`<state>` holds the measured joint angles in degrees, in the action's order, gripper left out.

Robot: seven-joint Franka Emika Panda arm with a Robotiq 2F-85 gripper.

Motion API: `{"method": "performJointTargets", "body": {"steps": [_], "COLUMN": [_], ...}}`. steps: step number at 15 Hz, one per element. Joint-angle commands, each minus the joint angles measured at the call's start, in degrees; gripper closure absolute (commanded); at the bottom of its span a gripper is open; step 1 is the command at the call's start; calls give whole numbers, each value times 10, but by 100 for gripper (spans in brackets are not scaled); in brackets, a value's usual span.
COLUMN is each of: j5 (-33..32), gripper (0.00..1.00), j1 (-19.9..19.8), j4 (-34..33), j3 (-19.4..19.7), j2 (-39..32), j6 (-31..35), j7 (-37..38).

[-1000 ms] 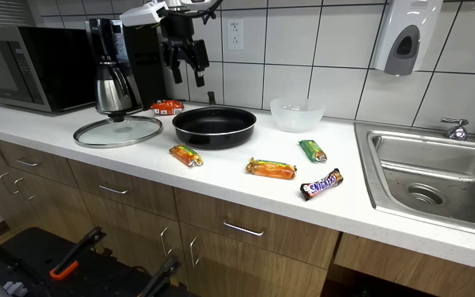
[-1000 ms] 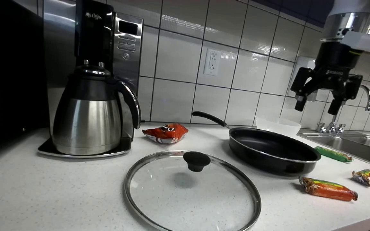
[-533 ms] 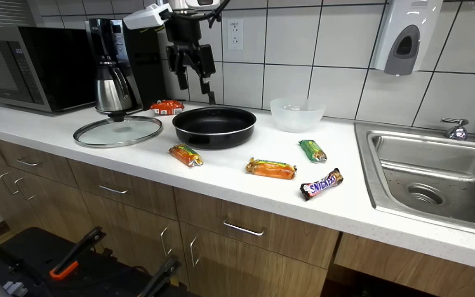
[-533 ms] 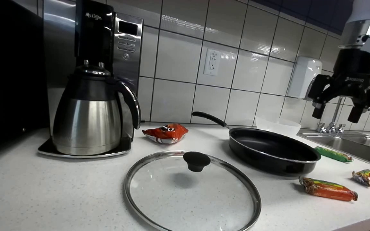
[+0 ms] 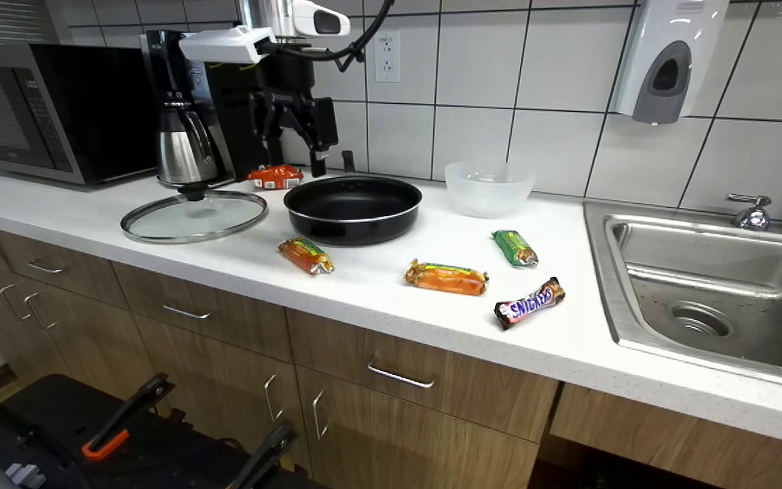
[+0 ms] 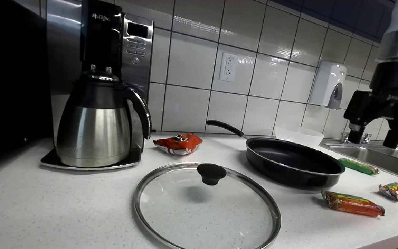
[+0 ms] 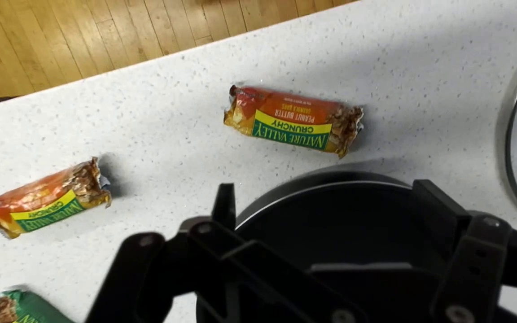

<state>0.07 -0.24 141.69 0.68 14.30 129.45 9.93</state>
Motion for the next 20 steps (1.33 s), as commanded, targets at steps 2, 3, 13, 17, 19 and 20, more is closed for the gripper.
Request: {"method": "performJointTargets", "body": {"steps": [2,3,13,17,19,20], "j5": [31,31,30,31,29,28], "gripper": [0,0,0,0,0,0], "j1": [6,5,5,2,2,2], "j4": [45,51,67,54,46,41], "j3": [8,8,19,26,27,27], "j2": [39,40,8,-25,-44,-53], "j6": [-10,-13,-25,-22,-23,-23], "j7": [-87,-100,-187,-207,-214,-217]}}
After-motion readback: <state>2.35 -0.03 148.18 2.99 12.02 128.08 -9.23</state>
